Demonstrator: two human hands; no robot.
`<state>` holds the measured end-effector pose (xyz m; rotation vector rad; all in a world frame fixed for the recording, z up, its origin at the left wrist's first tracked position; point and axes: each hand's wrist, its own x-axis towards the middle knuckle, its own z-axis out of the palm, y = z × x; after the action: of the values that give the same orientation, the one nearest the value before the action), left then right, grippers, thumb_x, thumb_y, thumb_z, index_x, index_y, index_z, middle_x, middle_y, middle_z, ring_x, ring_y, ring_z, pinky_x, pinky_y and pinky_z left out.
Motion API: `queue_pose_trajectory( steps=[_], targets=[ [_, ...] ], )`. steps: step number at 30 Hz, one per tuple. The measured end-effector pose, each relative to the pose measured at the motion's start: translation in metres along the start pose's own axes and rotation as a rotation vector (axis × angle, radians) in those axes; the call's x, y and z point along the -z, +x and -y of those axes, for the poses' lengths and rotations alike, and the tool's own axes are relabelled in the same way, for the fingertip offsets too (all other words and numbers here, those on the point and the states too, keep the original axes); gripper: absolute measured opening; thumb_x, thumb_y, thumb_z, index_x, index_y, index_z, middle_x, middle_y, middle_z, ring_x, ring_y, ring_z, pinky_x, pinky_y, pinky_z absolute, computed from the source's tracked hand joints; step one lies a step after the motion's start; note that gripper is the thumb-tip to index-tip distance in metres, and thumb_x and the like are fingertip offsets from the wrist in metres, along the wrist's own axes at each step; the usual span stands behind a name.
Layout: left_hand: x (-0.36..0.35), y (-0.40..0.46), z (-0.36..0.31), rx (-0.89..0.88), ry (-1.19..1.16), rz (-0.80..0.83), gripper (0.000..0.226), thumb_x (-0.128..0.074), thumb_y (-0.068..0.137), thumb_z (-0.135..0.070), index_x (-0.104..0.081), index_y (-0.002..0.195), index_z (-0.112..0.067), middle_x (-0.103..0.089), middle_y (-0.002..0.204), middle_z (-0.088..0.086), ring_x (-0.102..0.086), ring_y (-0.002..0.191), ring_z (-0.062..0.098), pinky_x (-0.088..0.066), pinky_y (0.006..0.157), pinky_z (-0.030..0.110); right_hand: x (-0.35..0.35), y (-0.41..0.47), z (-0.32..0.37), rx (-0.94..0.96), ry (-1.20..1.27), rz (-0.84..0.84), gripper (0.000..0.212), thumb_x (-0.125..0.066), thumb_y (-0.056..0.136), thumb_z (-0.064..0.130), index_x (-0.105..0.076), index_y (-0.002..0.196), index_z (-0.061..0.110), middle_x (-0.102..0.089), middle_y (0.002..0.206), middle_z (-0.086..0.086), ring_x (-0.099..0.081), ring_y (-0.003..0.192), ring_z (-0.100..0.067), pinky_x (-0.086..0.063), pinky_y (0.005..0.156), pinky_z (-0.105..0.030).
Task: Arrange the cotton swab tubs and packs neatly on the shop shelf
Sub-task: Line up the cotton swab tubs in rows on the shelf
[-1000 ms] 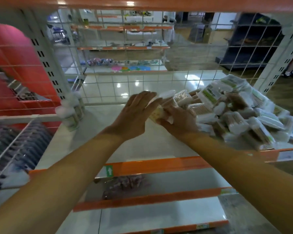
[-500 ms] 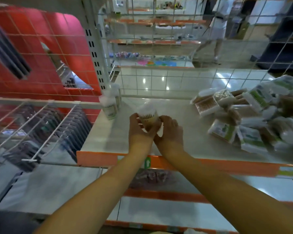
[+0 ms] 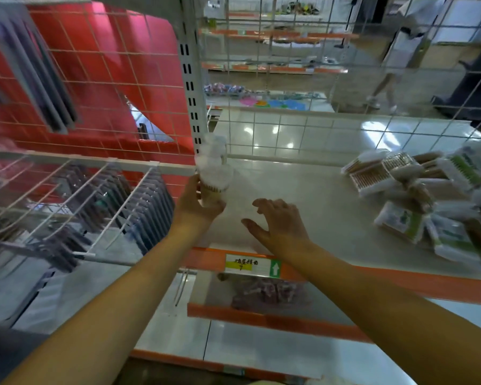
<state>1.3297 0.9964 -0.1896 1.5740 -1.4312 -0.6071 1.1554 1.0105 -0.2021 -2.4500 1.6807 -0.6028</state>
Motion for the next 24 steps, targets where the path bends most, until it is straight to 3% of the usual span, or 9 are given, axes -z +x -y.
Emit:
queue_pose_trajectory(
  steps=[3,9,16,24],
  targets=[
    [0.010,0.010,0.010,0.008,-0.039,0.055,0.059,-0.073,0.077,-0.010,-0.044,0.128,-0.008,-0.050,0.109,-0.003,-0.052,0.101,0.015,-0.041,0.082,0.027,-0.003,0.003,0.006,0.019,0.017,-0.029,0.049,-0.052,0.086,0.050,-0.059,0.113,0.010,-0.068,0.099,-0.009,-0.062,0.094,-0.030,-0.039,0.084,-0.037],
    [0.011,0.019,0.026,0.051,-0.082,0.097,0.054,-0.071,0.079,-0.018,-0.047,0.128,-0.014,-0.053,0.113,-0.004,-0.050,0.102,0.014,-0.042,0.083,0.029,-0.002,0.006,0.015,0.006,-0.001,0.044,0.044,-0.046,0.092,0.047,-0.054,0.123,0.017,-0.065,0.108,0.000,-0.056,0.105,-0.020,-0.035,0.092,-0.032],
    [0.013,0.022,0.039,0.082,-0.178,0.132,0.055,-0.070,0.080,-0.017,-0.046,0.130,-0.015,-0.056,0.127,0.003,-0.052,0.116,0.021,-0.044,0.099,0.041,-0.005,0.008,0.015,-0.015,0.012,0.017,0.041,-0.046,0.092,0.045,-0.056,0.121,0.017,-0.066,0.106,0.001,-0.057,0.102,-0.018,-0.036,0.091,-0.031],
    [0.012,0.032,0.040,0.072,-0.266,0.169,0.053,-0.068,0.081,-0.011,-0.049,0.129,-0.019,-0.057,0.119,-0.007,-0.052,0.113,0.015,-0.042,0.091,0.031,-0.009,0.009,0.012,-0.025,0.008,0.016,0.040,-0.045,0.093,0.042,-0.055,0.122,0.017,-0.066,0.106,0.002,-0.058,0.100,-0.017,-0.037,0.091,-0.030]
  ],
)
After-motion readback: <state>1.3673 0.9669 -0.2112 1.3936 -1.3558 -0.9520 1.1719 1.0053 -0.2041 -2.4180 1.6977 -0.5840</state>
